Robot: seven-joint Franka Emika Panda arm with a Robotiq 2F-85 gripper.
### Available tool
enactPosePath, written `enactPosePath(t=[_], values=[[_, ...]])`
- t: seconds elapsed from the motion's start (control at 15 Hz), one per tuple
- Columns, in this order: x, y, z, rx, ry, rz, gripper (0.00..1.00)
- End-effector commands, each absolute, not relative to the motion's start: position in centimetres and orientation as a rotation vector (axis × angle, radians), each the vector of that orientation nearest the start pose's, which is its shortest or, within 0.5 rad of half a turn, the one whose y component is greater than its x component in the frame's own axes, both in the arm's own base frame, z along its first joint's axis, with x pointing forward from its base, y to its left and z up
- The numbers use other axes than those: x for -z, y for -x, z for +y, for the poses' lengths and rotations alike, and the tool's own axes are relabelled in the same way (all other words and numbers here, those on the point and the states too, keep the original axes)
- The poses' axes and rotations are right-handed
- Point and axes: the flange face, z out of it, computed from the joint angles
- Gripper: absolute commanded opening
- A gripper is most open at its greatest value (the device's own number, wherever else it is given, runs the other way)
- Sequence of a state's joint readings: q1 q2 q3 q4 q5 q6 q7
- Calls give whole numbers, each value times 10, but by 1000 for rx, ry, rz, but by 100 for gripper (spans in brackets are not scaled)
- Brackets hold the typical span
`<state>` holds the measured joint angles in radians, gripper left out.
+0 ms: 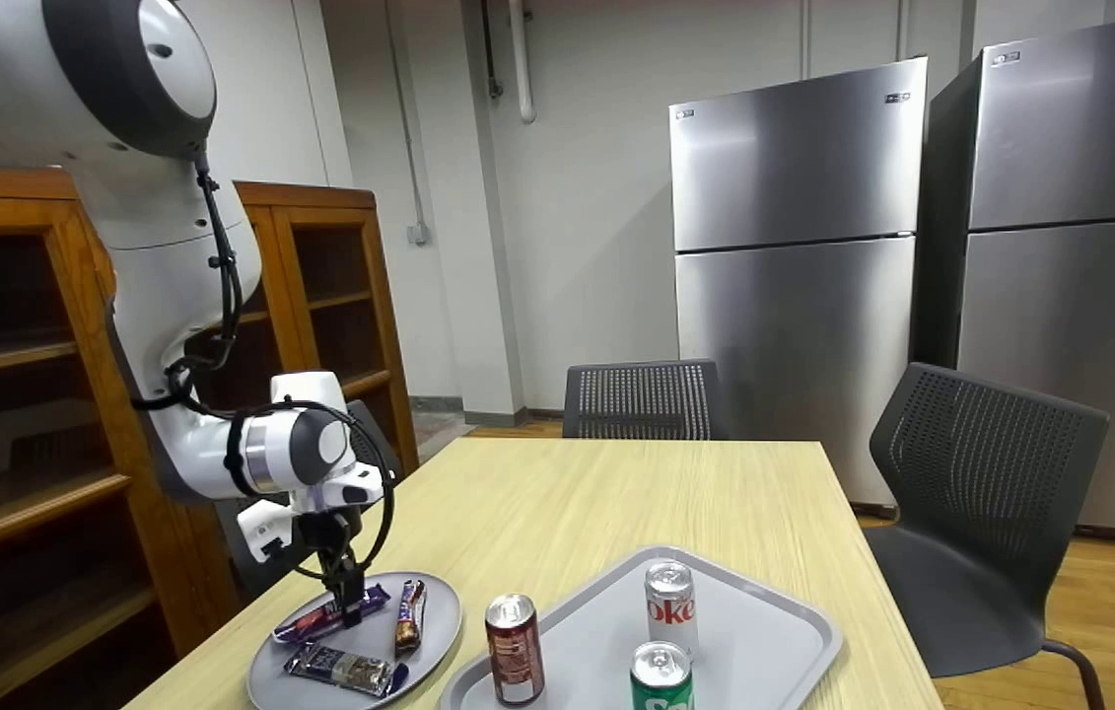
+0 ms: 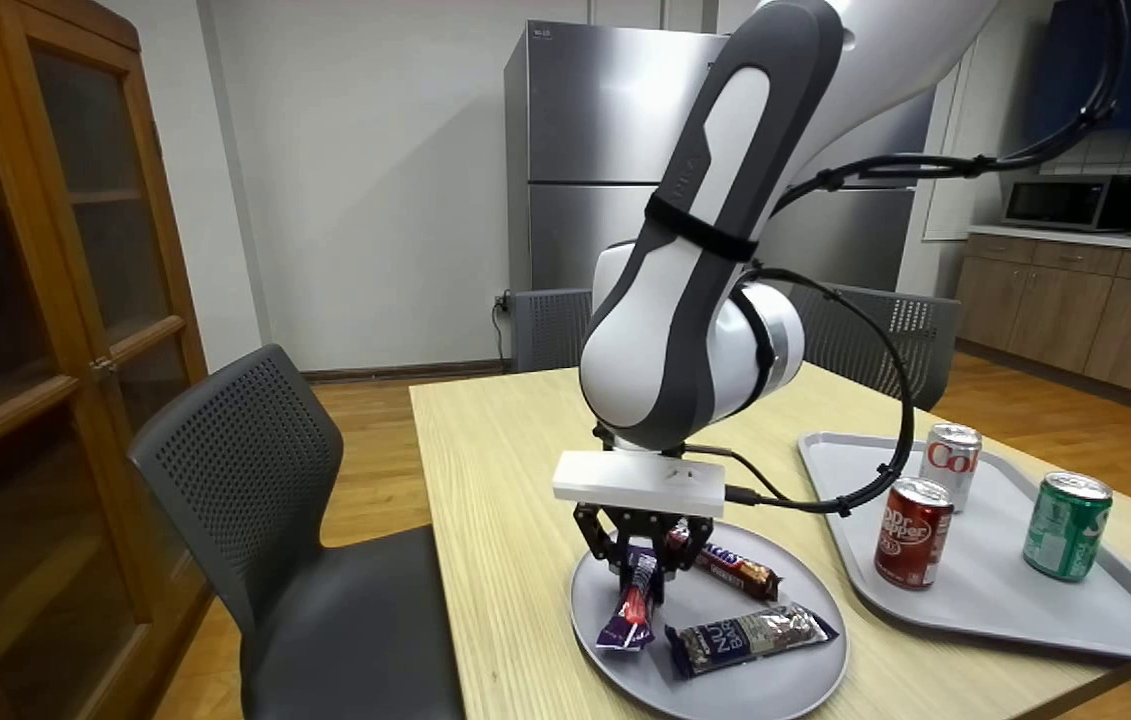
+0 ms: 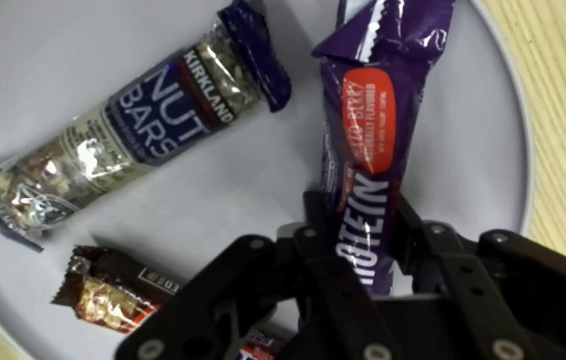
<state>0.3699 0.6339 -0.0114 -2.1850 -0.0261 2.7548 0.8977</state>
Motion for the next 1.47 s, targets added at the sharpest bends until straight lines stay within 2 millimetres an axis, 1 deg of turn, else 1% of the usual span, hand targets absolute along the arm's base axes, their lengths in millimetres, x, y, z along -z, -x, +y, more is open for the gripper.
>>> enactPosePath(t=[0.0, 0.07, 0.13, 0.4, 0.6, 0.87, 1.13, 1.4], values=[[-95, -508, 192, -41, 3093, 802, 5], [-97, -508, 193, -33, 3092, 801, 1], [-98, -509, 194, -23, 3092, 799, 4], [-108, -516, 199, 29, 3099, 783, 4], [-117, -524, 204, 76, 3101, 765, 4], [-126, -543, 212, 123, 3100, 731, 4], [-134, -562, 226, 170, 3097, 683, 4], [-135, -584, 241, 186, 3100, 635, 4]])
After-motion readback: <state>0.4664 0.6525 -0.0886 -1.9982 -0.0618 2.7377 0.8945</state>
